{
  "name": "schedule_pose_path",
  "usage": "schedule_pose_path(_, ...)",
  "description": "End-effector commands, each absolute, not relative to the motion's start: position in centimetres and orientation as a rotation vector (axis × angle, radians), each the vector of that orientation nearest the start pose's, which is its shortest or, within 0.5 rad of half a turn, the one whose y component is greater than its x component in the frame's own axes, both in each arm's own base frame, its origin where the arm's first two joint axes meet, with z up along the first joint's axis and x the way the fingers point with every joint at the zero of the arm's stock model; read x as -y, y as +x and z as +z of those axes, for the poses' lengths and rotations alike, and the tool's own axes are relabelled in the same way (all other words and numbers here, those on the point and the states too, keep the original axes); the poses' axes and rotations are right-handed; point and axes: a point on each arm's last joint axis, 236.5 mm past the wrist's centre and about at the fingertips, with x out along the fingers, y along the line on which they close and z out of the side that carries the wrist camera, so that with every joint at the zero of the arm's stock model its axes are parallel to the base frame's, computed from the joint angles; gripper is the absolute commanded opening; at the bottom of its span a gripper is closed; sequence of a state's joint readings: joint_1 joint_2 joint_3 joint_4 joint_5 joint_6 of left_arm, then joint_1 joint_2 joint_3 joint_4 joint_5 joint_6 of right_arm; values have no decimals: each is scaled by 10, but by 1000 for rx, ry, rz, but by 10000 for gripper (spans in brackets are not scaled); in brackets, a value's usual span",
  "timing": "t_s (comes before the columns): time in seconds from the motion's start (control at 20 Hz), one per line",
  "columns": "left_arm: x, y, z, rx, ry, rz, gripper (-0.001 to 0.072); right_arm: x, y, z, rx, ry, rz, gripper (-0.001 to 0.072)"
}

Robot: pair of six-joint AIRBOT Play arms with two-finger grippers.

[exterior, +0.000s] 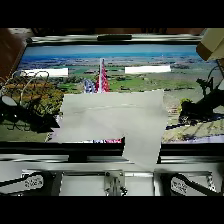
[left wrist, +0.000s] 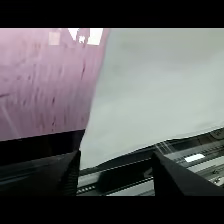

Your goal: Fold the shirts.

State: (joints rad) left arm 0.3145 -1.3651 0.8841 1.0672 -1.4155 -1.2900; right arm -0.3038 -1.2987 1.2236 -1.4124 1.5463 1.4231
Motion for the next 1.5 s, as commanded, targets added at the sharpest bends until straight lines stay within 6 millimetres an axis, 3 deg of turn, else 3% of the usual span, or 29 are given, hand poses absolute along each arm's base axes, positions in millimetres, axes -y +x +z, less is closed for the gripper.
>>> schedule_pose_path(0.0,38,233,-93,-1654,-629,-266,519,48,289,18,-1531,339,31,457)
schedule_pose_path(0.25,45,226,-110,-1640,-674,-242,514,44,286,19,-1541,345,41,457)
schedule_pose_path(0.35,54,234,-111,-1591,-726,-255,407,44,284,19,-1547,349,39,457)
schedule_pose_path(0.55,59,242,-110,-1553,-778,-242,40,38,269,12,-1609,346,73,458)
schedule_pose_path(0.65,60,240,-109,-1557,-777,-251,32,35,243,-11,-1685,366,78,459)
schedule_pose_path(0.75,59,241,-108,-1549,-768,-258,32,17,224,-36,-1694,448,105,459)
schedule_pose_path(0.9,59,241,-108,-1535,-727,-295,32,-21,222,-69,-1606,523,149,459)
schedule_pose_path(1.05,61,243,-106,-1532,-741,-298,32,-30,203,-101,-1653,443,148,459)
schedule_pose_path(1.45,61,243,-106,-1532,-740,-299,32,-45,194,-121,-1739,515,158,445)
